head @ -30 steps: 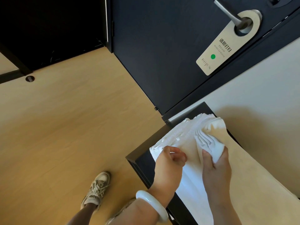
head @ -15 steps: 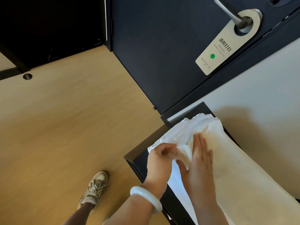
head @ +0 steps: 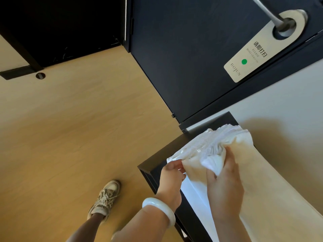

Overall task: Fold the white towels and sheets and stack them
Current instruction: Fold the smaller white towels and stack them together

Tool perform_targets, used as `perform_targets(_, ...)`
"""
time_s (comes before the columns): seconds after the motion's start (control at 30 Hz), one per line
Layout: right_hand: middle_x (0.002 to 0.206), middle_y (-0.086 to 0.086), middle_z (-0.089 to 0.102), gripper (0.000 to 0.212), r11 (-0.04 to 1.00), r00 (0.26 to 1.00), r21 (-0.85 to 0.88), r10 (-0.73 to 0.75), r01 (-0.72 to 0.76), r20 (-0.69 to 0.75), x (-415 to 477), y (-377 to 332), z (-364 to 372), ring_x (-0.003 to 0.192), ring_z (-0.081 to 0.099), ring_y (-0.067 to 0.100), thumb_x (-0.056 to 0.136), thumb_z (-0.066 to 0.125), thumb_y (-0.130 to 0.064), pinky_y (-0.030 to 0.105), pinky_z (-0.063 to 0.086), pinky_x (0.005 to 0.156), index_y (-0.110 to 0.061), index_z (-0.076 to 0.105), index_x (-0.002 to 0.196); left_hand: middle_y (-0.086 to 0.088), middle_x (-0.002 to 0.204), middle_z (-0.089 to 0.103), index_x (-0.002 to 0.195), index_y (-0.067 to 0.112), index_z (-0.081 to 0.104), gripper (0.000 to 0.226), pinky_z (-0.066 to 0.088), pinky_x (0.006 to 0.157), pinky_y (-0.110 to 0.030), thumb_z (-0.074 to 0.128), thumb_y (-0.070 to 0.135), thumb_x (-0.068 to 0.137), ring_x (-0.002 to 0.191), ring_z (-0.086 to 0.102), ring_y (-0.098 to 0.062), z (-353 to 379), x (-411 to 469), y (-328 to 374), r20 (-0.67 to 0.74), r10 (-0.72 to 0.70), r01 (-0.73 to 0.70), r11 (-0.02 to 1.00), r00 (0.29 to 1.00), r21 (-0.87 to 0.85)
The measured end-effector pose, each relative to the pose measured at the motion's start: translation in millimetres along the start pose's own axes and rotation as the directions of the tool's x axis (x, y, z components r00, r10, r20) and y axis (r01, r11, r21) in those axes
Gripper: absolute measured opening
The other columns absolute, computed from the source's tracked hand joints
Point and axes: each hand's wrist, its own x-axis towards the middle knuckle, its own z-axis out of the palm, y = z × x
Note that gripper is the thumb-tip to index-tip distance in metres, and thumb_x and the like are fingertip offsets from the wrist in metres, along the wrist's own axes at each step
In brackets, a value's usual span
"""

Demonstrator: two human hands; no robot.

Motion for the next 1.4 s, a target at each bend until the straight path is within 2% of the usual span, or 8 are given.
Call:
perform_targets(0.2, 0.152, 0.022, 0.039, 0.083, 0.994, 0.998, -0.093, -0.054, 0.057, 0.032, -3.3, -11.3, 14.0, 0.141, 0.039, 0.038, 0.077, 0.081, -0.013, 0.056, 0.034, 0.114, 0.005, 0.038, 0.145, 0.002, 0.107, 0.071, 0.109, 0.024, 0.070, 0.042, 0.050, 0.087, -0.019, 0.052, -0.009, 0.092, 0.104, 0.065, -0.015, -6.7, 5.6, -11.8, 0.107, 0.100, -0.113, 0.986, 0.989, 0.120)
perform_targets(0.37, 0.144, 0.021, 0.048, 0.077, 0.996, 0.996, 0.054, 0.069, -0.066, -0.064, 4.4, -4.4, 13.1, 0.129, 0.050, 0.040, 0.082, 0.072, -0.005, 0.061, 0.047, 0.098, -0.004, 0.031, 0.148, 0.009, 0.093, 0.061, 0.097, 0.033, 0.061, 0.028, 0.046, 0.069, -0.007, 0.062, 0.006, 0.092, 0.086, 0.059, -0.005, 0.9, 6.5, -11.5, 0.035, 0.493, -0.466, 0.794, 0.869, 0.391)
perform_targets(0.53, 0.148, 0.021, 0.044, 0.072, 0.991, 0.994, 0.110, 0.084, -0.075, -0.075, -0.2, -8.8, 12.9, 0.134, 0.045, 0.042, 0.084, 0.069, -0.002, 0.059, 0.038, 0.109, 0.000, 0.035, 0.147, 0.009, 0.097, 0.056, 0.122, 0.039, 0.063, 0.036, 0.042, 0.073, -0.002, 0.068, 0.020, 0.092, 0.085, 0.058, -0.007, 9.9, 13.9, -13.1, 0.223, 0.397, -0.454, 0.738, 0.890, 0.499)
perform_targets(0.77, 0.154, 0.020, 0.036, 0.079, 1.000, 0.999, -0.027, -0.006, 0.007, 0.050, -1.9, -14.0, 12.5, 0.145, 0.031, 0.036, 0.083, 0.075, -0.017, 0.056, 0.024, 0.118, 0.002, 0.035, 0.148, 0.003, 0.093, 0.067, 0.082, 0.040, 0.065, 0.026, 0.054, 0.071, -0.018, 0.067, 0.017, 0.092, 0.085, 0.071, -0.022, 7.8, 21.7, -2.5, 0.162, 0.326, -0.364, 0.832, 0.932, 0.419)
perform_targets(0.97, 0.159, 0.017, 0.028, 0.105, 0.989, 0.993, -0.128, -0.061, 0.074, 0.103, -6.6, -9.7, 10.7, 0.150, 0.018, 0.030, 0.074, 0.081, -0.042, 0.052, 0.020, 0.121, 0.000, 0.024, 0.152, -0.004, 0.083, 0.073, 0.081, 0.031, 0.066, 0.028, 0.053, 0.067, -0.015, 0.065, 0.006, 0.093, 0.075, 0.072, -0.021, 5.6, 21.3, 8.9, 0.190, 0.283, -0.338, 0.842, 0.940, 0.421)
perform_targets(1.17, 0.153, 0.020, 0.036, 0.108, 0.997, 0.998, -0.056, -0.053, 0.051, -0.037, -7.9, -5.6, 2.3, 0.142, 0.034, 0.037, 0.066, 0.089, -0.025, 0.057, 0.034, 0.113, 0.000, 0.026, 0.149, 0.027, 0.068, 0.066, 0.081, 0.035, 0.060, 0.031, 0.041, 0.060, -0.001, 0.062, 0.006, 0.093, 0.071, 0.061, 0.009, 11.0, 6.7, 5.9, 0.296, 0.337, -0.445, 0.750, 0.894, 0.490)
perform_targets(1.27, 0.156, 0.021, 0.033, 0.105, 0.985, 0.993, -0.140, -0.088, 0.098, 0.073, -15.1, -13.9, 11.7, 0.146, 0.030, 0.036, 0.068, 0.088, -0.023, 0.055, 0.029, 0.116, 0.000, 0.026, 0.151, 0.016, 0.082, 0.068, 0.085, 0.034, 0.062, 0.032, 0.043, 0.063, -0.004, 0.058, 0.004, 0.092, 0.080, 0.063, -0.001, -6.0, 11.2, 0.9, 0.168, 0.381, -0.410, 0.749, 0.909, 0.520)
perform_targets(1.4, 0.158, 0.021, 0.028, 0.117, 0.961, 0.986, -0.248, -0.091, 0.123, 0.139, -15.6, -21.5, 26.7, 0.149, 0.023, 0.035, 0.062, 0.091, -0.032, 0.054, 0.025, 0.118, 0.003, 0.025, 0.152, 0.000, 0.097, 0.067, 0.105, 0.021, 0.063, 0.031, 0.053, 0.081, -0.023, 0.045, -0.001, 0.094, 0.092, 0.066, -0.018, -20.4, 22.8, 2.0, -0.033, 0.207, -0.187, 0.934, 0.978, 0.306)
